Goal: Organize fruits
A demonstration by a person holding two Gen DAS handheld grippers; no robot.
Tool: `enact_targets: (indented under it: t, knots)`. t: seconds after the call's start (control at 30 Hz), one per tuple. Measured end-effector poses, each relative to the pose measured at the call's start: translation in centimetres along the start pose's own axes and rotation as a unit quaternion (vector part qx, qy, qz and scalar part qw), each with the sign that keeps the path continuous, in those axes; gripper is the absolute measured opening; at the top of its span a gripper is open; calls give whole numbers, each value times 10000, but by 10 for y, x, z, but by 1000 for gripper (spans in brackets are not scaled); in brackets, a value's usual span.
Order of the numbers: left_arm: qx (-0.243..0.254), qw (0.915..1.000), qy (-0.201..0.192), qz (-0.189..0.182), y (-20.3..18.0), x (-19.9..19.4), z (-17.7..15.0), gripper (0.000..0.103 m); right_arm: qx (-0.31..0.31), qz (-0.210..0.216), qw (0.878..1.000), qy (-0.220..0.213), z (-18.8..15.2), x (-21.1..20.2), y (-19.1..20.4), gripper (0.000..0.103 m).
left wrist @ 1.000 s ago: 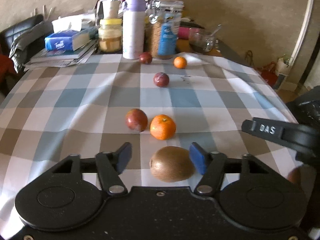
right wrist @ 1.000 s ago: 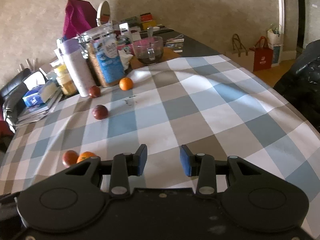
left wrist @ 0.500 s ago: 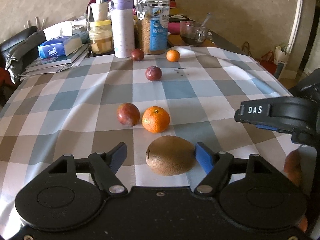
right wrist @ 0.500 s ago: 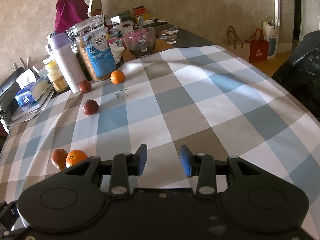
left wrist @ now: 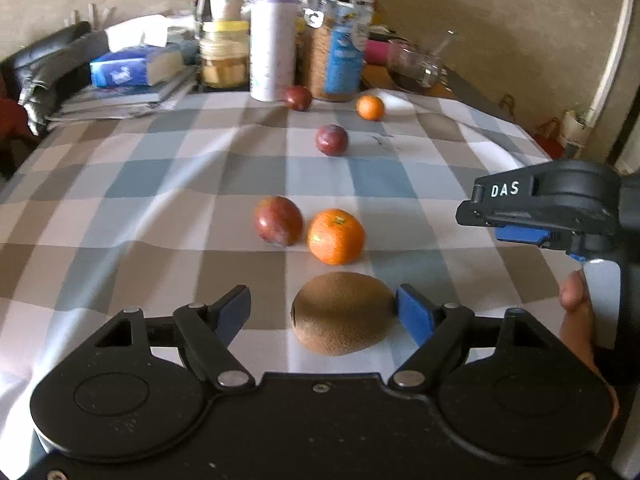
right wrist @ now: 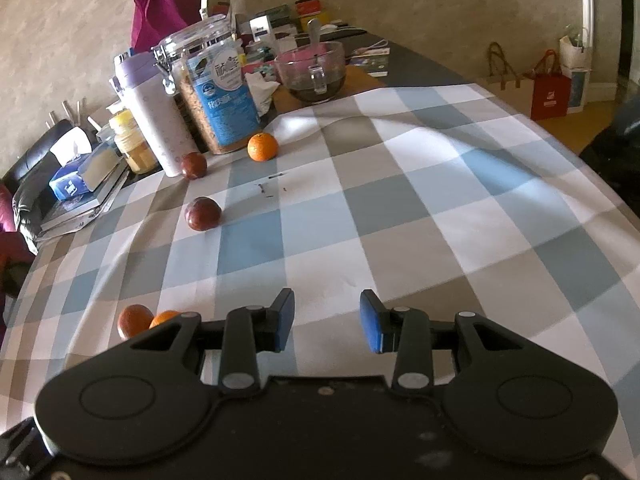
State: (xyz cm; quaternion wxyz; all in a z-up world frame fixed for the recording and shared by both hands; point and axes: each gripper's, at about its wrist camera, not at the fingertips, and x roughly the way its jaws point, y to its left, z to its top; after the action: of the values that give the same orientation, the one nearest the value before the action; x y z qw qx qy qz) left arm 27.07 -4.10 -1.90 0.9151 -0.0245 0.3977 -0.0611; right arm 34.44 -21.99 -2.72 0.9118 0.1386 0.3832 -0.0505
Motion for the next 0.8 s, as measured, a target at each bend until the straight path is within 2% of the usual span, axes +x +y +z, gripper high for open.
enact_targets:
  t: [0.13,0.23,0.53,0.8]
  knots:
    - [-104,9994,-107,310,5,-1,2,82,33,103,9999,71,7,13,9,40]
    - [-259,9988,-80,407,11,2,4,82,75,221,9996,170,12,24,18,40]
    - [-931,9942,39,533,35,6,7,82,-181,384,9991,48,24,49,49,40]
    - [-1414,9892,153,367,53,9,7,82,11,566,9984,-39,39,70,67,40]
